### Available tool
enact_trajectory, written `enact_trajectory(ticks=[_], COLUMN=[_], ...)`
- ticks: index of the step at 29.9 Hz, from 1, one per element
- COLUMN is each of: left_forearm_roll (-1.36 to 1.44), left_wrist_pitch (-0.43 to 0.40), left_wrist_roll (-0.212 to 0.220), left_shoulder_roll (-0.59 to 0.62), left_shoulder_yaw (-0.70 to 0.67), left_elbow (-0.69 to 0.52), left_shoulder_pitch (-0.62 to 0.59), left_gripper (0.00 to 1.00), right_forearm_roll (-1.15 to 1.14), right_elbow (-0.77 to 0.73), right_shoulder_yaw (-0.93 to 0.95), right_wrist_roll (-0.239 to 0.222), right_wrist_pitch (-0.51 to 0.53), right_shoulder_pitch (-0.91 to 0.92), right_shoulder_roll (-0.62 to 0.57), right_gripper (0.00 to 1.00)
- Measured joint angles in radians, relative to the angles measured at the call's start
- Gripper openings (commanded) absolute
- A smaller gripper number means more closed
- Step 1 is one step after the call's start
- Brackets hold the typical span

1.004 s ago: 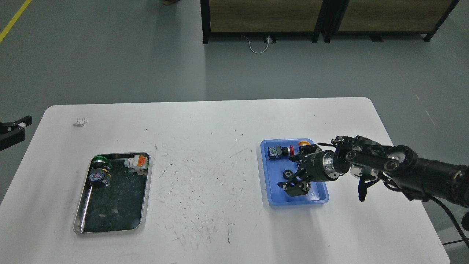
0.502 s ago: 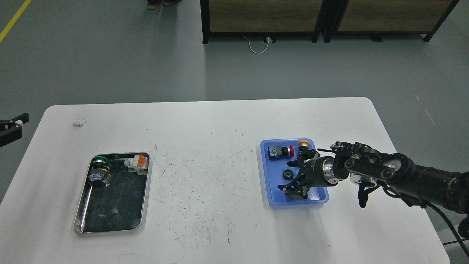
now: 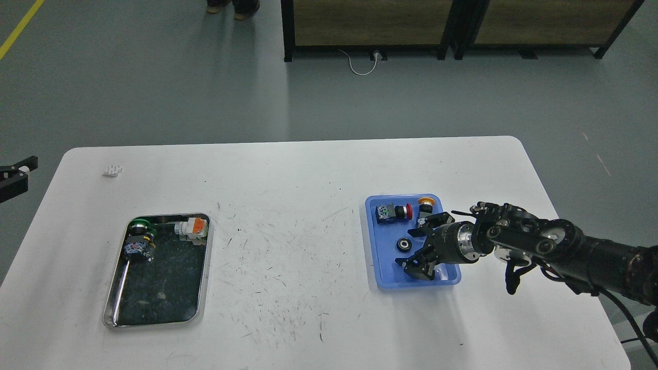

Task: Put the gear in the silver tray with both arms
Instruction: 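Reach the right gripper into the blue tray and grasp a black gear, then lift the gear with the right gripper and carry it toward the silver tray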

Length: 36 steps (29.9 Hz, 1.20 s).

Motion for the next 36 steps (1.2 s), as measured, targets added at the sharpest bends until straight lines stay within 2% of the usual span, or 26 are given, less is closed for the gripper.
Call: enact_trajectory(ticks=[13,27,36], left_forearm_roll=[0.0,0.0,0.0], left_wrist_pitch=[0.0,-0.001,-0.001], left_wrist_roll=[-0.001,-0.001,-0.001], left_shoulder_roll=[0.01,0.02,0.026], left_shoulder_yaw=[-0.005,-0.007,-0.008], left_elbow=[0.001,0.001,0.001], left_shoulder_pitch=[-0.002,-0.001,-0.003], left_gripper=[0.99,0.99,0.99], right_forearm_roll=[0.0,0.0,-0.001], right_elbow=[-0.024,-0.035,-0.028], right_shoulder_yaw=[0.017,0.017,0.017], right_wrist_roll=[0.001,0.004,0.004], right_wrist_pitch=[-0.003,-0.002,0.016], right_shoulder_pitch=[-0.006,-0.007,0.003], right_shoulder_roll=[0.013,0.043,0.027], right_gripper=[0.65,0.42,0.32])
